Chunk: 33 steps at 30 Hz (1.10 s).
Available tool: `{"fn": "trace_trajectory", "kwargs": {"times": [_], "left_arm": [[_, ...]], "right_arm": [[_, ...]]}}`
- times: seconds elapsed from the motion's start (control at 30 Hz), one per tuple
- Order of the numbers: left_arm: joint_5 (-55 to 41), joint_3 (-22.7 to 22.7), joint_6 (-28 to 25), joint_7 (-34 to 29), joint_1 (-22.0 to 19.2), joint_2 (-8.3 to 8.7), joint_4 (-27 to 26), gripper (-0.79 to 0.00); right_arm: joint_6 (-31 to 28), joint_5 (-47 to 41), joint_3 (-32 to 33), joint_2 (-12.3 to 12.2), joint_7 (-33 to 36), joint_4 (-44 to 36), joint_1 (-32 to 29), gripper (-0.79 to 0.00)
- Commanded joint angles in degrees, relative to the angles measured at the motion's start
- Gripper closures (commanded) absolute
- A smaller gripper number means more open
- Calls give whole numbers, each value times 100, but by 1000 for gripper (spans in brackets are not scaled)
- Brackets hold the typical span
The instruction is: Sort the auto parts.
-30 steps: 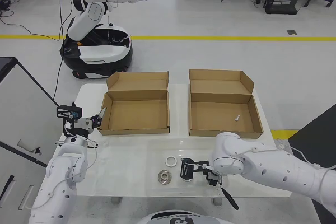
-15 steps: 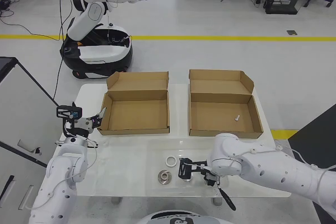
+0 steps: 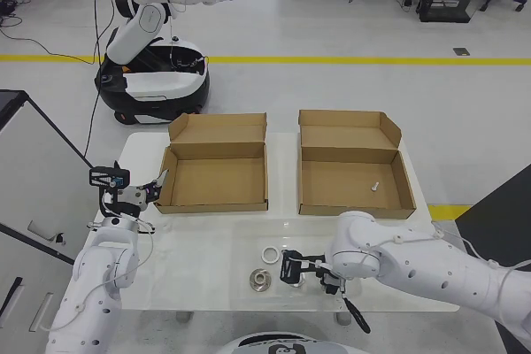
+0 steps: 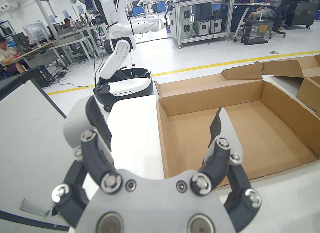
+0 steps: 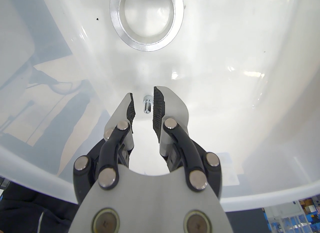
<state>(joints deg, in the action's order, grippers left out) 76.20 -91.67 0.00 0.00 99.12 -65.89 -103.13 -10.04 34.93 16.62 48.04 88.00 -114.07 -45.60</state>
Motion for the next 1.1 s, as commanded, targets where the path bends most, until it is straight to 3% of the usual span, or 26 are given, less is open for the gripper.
{"fn": "trace_trajectory", "kwargs": {"times": [0.0, 0.73, 0.9, 0.97, 1.07], "left_arm": [[0, 0, 0, 0, 0, 0, 0, -785], [0, 0, 0, 0, 0, 0, 0, -785], [0, 0, 0, 0, 0, 0, 0, -785], [0, 0, 0, 0, 0, 0, 0, -785], [0, 0, 0, 0, 0, 0, 0, -785]], "right_arm": [[14, -2, 0, -9, 0, -9, -8, -219], [130, 25, 63, -196, 0, -164, -84, -191], [125, 24, 65, -211, 0, -170, -97, -99], [125, 34, 71, -213, 0, -178, -99, 0], [136, 11, 84, -215, 0, -194, -102, 0]]}}
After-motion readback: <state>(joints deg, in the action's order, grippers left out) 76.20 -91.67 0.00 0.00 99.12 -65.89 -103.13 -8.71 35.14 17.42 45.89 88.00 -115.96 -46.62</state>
